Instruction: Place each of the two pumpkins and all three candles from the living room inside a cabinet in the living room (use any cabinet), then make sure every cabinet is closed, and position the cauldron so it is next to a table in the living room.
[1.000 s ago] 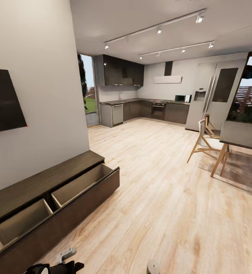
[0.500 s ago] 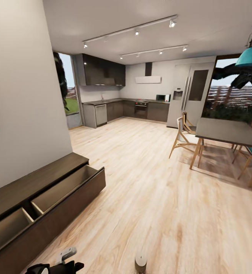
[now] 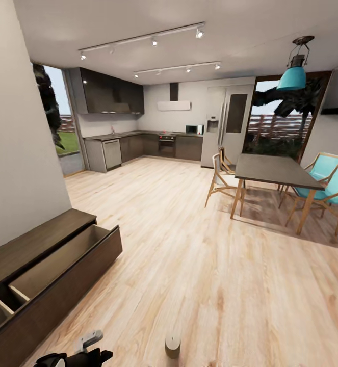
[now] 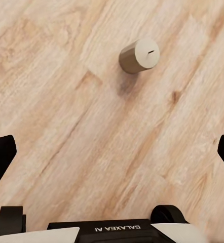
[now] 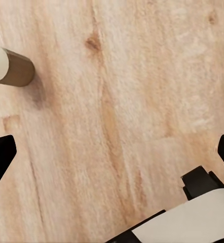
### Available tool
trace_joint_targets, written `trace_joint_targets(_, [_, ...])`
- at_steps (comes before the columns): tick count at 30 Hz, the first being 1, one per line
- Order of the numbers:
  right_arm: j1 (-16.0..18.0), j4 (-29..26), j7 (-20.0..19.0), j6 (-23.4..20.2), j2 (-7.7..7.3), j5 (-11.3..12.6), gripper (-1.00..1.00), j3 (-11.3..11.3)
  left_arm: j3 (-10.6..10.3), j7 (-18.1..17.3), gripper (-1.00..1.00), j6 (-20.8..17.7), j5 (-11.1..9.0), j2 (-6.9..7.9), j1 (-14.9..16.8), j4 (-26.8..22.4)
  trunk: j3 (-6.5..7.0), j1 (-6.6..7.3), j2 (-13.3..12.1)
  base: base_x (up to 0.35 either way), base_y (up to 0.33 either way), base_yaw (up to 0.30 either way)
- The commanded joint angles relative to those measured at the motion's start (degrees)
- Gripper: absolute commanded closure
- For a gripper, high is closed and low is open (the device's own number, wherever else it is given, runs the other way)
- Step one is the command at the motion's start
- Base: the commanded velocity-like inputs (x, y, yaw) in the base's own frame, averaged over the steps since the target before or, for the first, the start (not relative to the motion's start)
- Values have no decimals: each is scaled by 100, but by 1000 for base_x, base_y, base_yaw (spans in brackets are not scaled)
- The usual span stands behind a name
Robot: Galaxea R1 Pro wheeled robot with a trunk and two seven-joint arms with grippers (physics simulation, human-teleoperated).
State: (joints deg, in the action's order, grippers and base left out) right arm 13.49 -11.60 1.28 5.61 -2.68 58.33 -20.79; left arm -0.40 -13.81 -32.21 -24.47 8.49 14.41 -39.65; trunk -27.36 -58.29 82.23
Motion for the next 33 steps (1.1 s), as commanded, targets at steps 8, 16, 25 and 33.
trace_joint_targets(8, [4,0,19,19,-1,56,-100,-48,-4,1,-100,-31,-32,3,0,-8,-28,0,3,0,-33,-292])
trace_joint_targets(16, [4,141,21,19,3,62,-100,-40,-4,1,-100,-31,-32,4,0,-7,-49,0,3,0,-201,-292])
trace_joint_targets(25, [4,166,21,19,-1,64,-100,-39,-4,1,-100,-31,-32,8,0,-4,-74,0,3,0,-286,-292])
trace_joint_targets(33, [4,167,21,19,-5,64,-100,-39,-4,1,-100,-31,-39,11,1,-5,-95,0,3,0,-174,-292])
